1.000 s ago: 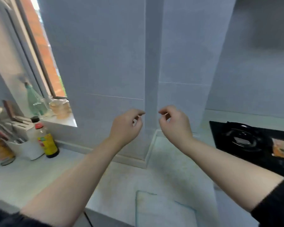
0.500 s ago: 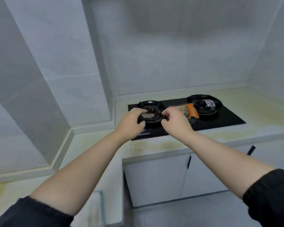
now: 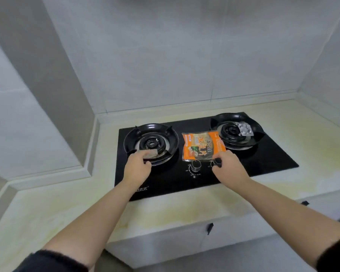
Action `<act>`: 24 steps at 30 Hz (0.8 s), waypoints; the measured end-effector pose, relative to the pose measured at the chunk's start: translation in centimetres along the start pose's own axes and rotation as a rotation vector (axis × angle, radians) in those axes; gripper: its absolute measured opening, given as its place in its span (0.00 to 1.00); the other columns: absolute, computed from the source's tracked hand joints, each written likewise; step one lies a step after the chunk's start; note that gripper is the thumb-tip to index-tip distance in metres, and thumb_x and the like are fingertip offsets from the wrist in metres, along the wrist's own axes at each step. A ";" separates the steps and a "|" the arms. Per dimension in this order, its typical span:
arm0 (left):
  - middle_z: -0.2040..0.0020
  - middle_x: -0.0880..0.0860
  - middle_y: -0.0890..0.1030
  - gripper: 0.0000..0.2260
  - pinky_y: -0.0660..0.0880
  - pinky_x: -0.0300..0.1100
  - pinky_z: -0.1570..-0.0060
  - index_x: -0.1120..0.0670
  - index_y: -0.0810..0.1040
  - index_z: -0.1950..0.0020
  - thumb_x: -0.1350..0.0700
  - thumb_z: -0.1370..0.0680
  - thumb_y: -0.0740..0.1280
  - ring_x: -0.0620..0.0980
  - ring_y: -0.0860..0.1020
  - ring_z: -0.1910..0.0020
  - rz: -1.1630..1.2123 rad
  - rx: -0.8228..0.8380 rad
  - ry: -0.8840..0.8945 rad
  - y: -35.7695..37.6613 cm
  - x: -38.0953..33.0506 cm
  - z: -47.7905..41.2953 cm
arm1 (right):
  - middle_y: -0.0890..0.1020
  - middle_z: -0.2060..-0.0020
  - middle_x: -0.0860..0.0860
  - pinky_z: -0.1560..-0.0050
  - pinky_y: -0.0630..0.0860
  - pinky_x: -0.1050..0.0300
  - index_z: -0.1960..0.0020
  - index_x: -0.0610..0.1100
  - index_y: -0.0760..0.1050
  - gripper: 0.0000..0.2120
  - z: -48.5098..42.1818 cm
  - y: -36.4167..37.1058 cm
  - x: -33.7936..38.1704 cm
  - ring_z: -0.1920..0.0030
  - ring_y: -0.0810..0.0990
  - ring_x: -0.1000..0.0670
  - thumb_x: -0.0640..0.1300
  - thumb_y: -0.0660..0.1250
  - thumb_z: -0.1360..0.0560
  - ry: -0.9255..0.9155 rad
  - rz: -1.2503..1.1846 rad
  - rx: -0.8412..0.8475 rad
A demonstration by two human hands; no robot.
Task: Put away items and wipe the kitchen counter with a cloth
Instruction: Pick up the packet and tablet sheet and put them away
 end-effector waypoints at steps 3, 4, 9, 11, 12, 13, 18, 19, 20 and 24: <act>0.38 0.53 0.76 0.18 0.70 0.46 0.37 0.51 0.74 0.35 0.60 0.25 0.65 0.52 0.69 0.33 -0.182 0.014 -0.058 1.4 2.7 -3.5 | 0.74 0.44 0.47 0.44 0.73 0.54 0.41 0.41 0.75 0.15 -3.6 1.0 -0.5 0.44 0.73 0.47 0.37 0.64 0.27 -0.009 -0.022 0.053; 0.36 0.54 0.75 0.18 0.68 0.47 0.34 0.53 0.73 0.33 0.60 0.23 0.64 0.53 0.65 0.30 -0.228 0.031 -0.065 1.9 2.9 -4.4 | 0.74 0.43 0.47 0.43 0.72 0.55 0.41 0.41 0.75 0.15 -4.5 1.6 -0.5 0.44 0.73 0.47 0.37 0.64 0.27 -0.032 -0.023 0.075; 0.34 0.54 0.74 0.20 0.64 0.49 0.32 0.55 0.69 0.30 0.60 0.22 0.60 0.54 0.62 0.28 -0.476 0.198 -0.030 3.6 3.0 -8.3 | 0.75 0.46 0.48 0.49 0.67 0.62 0.43 0.41 0.76 0.13 -9.1 4.2 -0.5 0.44 0.73 0.48 0.38 0.65 0.27 -0.147 -0.014 0.168; 0.37 0.54 0.76 0.19 0.65 0.49 0.35 0.53 0.70 0.32 0.60 0.23 0.60 0.55 0.66 0.32 -0.657 0.321 -0.080 3.9 3.3 -9.3 | 0.74 0.44 0.48 0.49 0.69 0.61 0.41 0.43 0.75 0.13 -10.7 4.7 -0.7 0.46 0.74 0.49 0.39 0.64 0.25 -0.151 -0.042 0.195; 0.40 0.54 0.77 0.18 0.67 0.48 0.38 0.53 0.71 0.33 0.59 0.24 0.60 0.55 0.69 0.35 -0.751 0.340 -0.089 4.0 3.3 -9.6 | 0.73 0.42 0.48 0.50 0.71 0.60 0.40 0.43 0.75 0.13 -11.4 4.9 -1.0 0.47 0.74 0.50 0.40 0.64 0.24 -0.147 -0.057 0.211; 0.43 0.54 0.78 0.17 0.68 0.48 0.41 0.52 0.72 0.35 0.59 0.24 0.60 0.55 0.71 0.38 -0.837 0.345 -0.085 4.1 3.2 -10.1 | 0.73 0.41 0.49 0.49 0.72 0.60 0.39 0.44 0.74 0.14 -12.2 4.9 -1.3 0.47 0.74 0.50 0.41 0.64 0.24 -0.156 -0.063 0.230; 0.55 0.55 0.79 0.09 0.71 0.44 0.57 0.53 0.78 0.47 0.60 0.23 0.61 0.56 0.77 0.54 -0.952 0.182 -0.110 3.8 1.1 -11.4 | 0.72 0.37 0.49 0.42 0.72 0.53 0.37 0.45 0.73 0.16 -16.0 3.8 -5.0 0.40 0.72 0.47 0.43 0.64 0.25 -0.155 0.013 0.253; 0.60 0.54 0.78 0.06 0.71 0.44 0.62 0.55 0.78 0.53 0.59 0.22 0.61 0.56 0.76 0.59 -0.889 0.098 -0.123 3.9 0.4 -11.5 | 0.73 0.41 0.48 0.48 0.73 0.53 0.39 0.44 0.73 0.14 -16.8 3.4 -6.2 0.43 0.74 0.47 0.44 0.63 0.25 -0.101 0.024 0.239; 0.65 0.53 0.75 0.08 0.69 0.44 0.66 0.55 0.76 0.59 0.58 0.21 0.61 0.55 0.74 0.65 -0.809 0.001 -0.117 4.1 -0.4 -11.5 | 0.75 0.45 0.47 0.54 0.72 0.53 0.43 0.43 0.73 0.12 -17.4 2.9 -7.5 0.48 0.75 0.46 0.46 0.62 0.24 -0.041 0.042 0.231; 0.69 0.50 0.73 0.12 0.71 0.46 0.65 0.56 0.74 0.65 0.56 0.22 0.65 0.51 0.73 0.67 -0.418 -0.132 -0.141 7.1 -5.2 -10.8 | 0.78 0.60 0.46 0.66 0.69 0.55 0.57 0.41 0.73 0.12 -18.8 2.1 -11.4 0.57 0.80 0.42 0.50 0.61 0.24 0.023 0.199 0.237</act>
Point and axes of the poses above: each hand's wrist, its own z-axis away from the middle knuckle, its own y-axis out of the palm, x = y × z, the point moved 2 cm from there along -z, towards the middle knuckle
